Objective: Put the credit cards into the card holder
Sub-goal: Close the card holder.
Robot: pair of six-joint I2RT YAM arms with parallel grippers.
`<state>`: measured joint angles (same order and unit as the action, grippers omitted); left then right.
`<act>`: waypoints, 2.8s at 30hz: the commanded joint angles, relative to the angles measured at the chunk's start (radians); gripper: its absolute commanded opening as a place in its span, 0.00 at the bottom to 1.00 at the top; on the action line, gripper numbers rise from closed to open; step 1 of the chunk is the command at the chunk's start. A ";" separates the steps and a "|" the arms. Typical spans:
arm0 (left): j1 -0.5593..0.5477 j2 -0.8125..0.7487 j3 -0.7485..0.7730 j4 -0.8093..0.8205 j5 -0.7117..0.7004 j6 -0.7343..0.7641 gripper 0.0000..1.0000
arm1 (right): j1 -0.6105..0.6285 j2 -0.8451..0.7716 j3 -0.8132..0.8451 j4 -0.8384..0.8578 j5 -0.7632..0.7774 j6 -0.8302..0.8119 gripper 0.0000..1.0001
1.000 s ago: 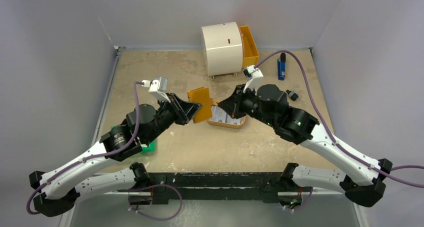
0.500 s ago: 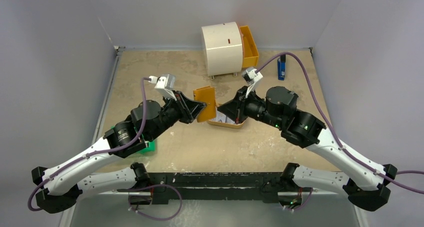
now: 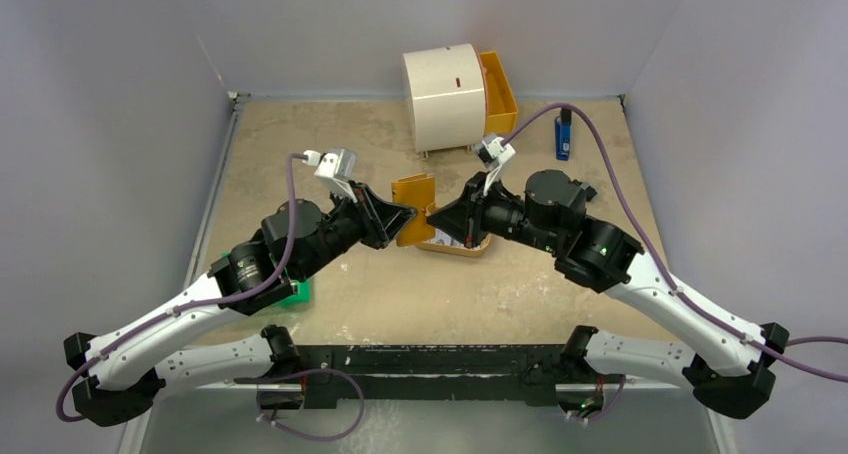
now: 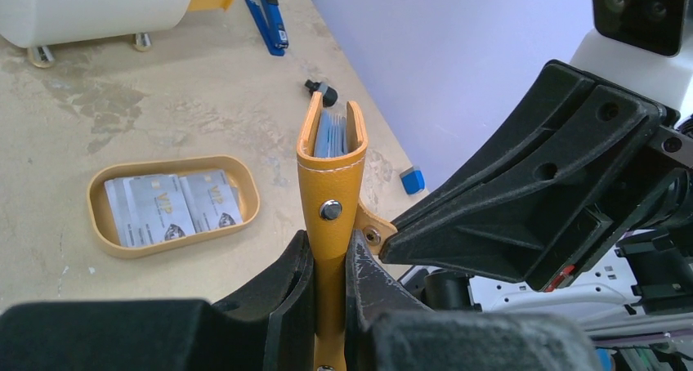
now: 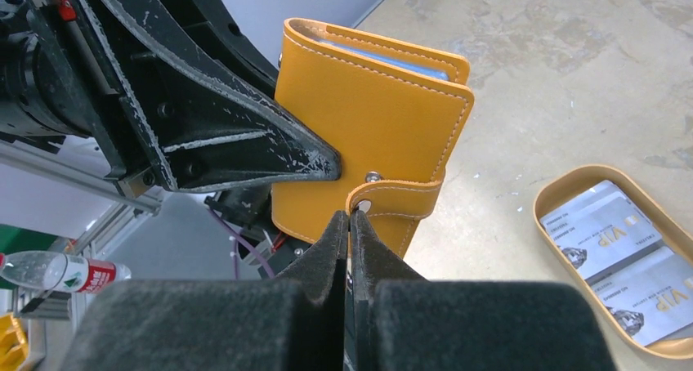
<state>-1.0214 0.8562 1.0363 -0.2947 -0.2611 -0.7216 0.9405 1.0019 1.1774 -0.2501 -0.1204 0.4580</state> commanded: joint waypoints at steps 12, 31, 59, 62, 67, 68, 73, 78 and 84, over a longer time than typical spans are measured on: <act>0.004 -0.027 0.022 0.097 0.055 0.033 0.00 | 0.001 -0.001 -0.019 0.089 0.022 0.023 0.00; 0.004 -0.088 0.027 0.018 -0.073 0.056 0.00 | 0.000 -0.035 -0.073 0.146 -0.006 0.026 0.14; 0.004 -0.061 0.097 -0.069 -0.138 0.046 0.00 | 0.000 0.041 -0.030 0.277 0.119 0.164 0.51; 0.004 -0.061 0.094 -0.070 -0.138 0.047 0.00 | 0.000 0.035 -0.043 0.294 0.133 0.172 0.51; 0.004 -0.065 0.092 -0.073 -0.139 0.048 0.00 | 0.000 0.040 -0.034 0.279 0.156 0.175 0.40; 0.004 -0.066 0.092 -0.073 -0.139 0.048 0.00 | 0.000 0.044 -0.026 0.271 0.153 0.175 0.36; 0.004 -0.068 0.092 -0.073 -0.136 0.047 0.00 | 0.000 0.050 -0.024 0.254 0.166 0.180 0.36; 0.004 -0.071 0.090 -0.073 -0.136 0.046 0.00 | -0.002 0.059 -0.016 0.252 0.172 0.182 0.35; 0.004 -0.072 0.089 -0.072 -0.136 0.045 0.00 | -0.002 0.078 0.001 0.216 0.164 0.185 0.28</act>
<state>-1.0168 0.7994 1.0893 -0.4091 -0.3969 -0.6846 0.9413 1.0683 1.1236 -0.0349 0.0341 0.6350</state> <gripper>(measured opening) 0.107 0.286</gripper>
